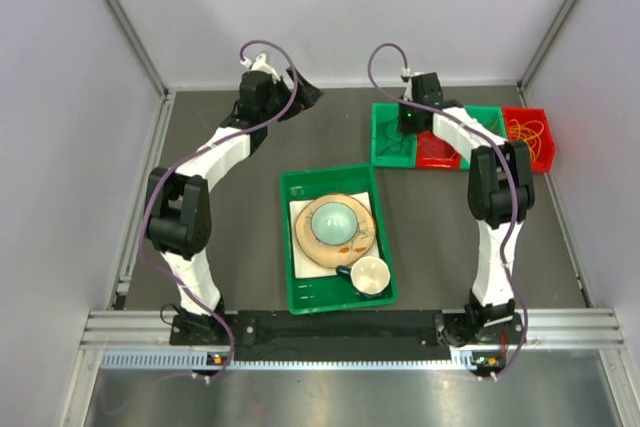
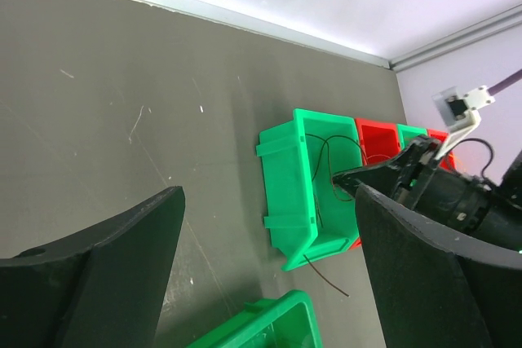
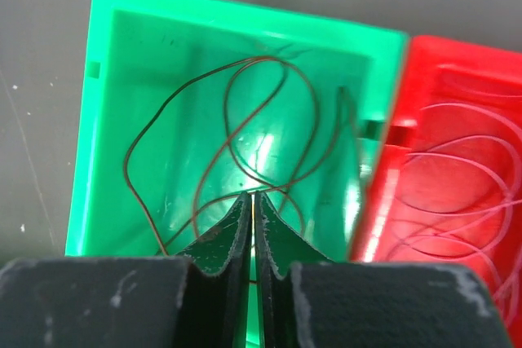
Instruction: Untangle the cables
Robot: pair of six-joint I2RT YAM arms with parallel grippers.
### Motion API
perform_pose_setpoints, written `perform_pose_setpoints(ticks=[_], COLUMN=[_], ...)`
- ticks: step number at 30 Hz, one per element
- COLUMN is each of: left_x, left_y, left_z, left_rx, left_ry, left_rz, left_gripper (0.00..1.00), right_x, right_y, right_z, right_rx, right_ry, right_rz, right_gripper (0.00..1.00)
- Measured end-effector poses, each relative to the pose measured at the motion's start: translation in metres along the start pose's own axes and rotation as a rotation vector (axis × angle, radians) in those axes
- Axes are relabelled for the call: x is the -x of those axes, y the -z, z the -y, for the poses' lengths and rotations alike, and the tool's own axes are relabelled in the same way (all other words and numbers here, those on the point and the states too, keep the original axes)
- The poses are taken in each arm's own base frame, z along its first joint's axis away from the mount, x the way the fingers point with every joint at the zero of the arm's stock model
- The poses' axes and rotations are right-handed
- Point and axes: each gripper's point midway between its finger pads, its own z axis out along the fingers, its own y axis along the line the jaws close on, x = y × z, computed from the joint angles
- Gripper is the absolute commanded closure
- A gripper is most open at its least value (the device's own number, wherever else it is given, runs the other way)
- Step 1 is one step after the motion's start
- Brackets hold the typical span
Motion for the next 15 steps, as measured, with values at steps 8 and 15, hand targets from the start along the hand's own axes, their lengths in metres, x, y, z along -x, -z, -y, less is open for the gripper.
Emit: perform_pose_setpoints(ticks=[8,15], left_x=[0.0,0.0], left_y=[0.0,0.0], left_z=[0.0,0.0], left_rx=[0.0,0.0], left_ry=[-0.001,-0.008], left_rz=[0.0,0.0], left_gripper=[0.09,0.1], right_x=[-0.027,-0.032], right_y=[-0.021,-0.028], right_z=[-0.022,-0.023], right_rx=[-0.013,-0.024], right_ry=[0.054,0.062], right_rz=[-0.056,-0.075], right_gripper=[0.97,0.96])
